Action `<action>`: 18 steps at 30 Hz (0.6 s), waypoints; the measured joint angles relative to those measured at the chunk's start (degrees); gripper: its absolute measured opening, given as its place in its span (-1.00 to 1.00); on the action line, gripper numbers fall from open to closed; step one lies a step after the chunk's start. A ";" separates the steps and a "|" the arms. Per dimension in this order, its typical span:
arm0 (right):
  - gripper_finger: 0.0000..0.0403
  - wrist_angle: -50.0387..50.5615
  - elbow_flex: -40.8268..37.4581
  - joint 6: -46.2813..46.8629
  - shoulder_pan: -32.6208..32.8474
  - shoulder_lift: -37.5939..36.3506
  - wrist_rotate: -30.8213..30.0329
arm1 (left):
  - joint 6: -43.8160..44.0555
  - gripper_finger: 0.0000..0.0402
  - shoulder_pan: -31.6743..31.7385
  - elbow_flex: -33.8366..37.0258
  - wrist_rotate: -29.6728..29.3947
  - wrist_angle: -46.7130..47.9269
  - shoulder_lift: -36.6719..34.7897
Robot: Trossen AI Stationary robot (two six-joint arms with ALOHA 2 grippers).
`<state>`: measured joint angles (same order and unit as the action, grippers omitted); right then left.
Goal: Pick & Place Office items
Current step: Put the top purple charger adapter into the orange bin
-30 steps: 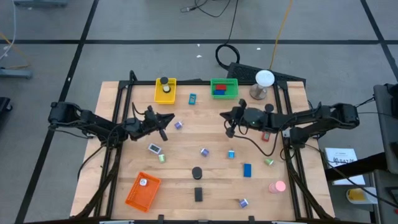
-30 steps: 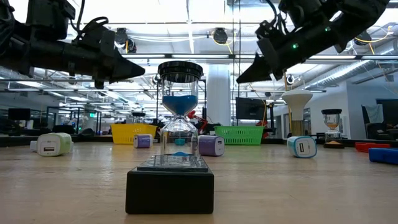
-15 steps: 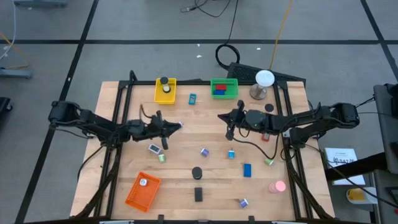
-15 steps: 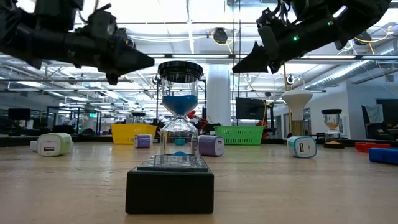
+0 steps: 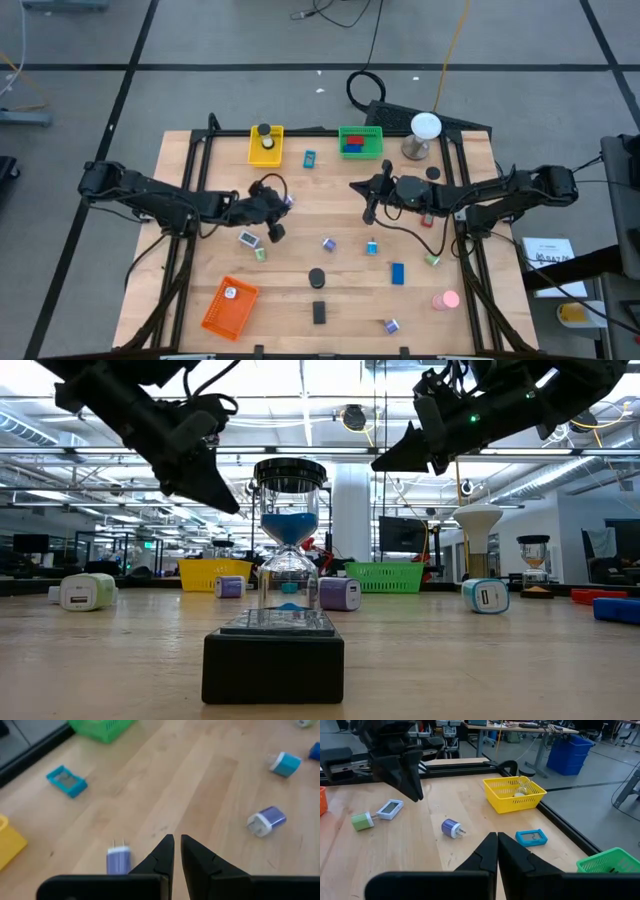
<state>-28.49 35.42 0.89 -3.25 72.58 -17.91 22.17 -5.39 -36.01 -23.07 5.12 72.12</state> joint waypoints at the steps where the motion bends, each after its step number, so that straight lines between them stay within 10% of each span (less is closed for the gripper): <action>1: -0.98 0.00 0.00 0.07 0.00 0.00 0.00 | 0.58 -0.81 0.06 -0.21 -0.02 0.85 0.00; 18: -0.98 0.00 0.04 0.39 0.00 0.00 0.04 | 4.17 -0.72 8.90 -0.22 6.62 11.20 0.00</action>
<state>-28.49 35.46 1.28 -3.25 72.58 -17.87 26.35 3.52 -36.23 -16.45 16.32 72.12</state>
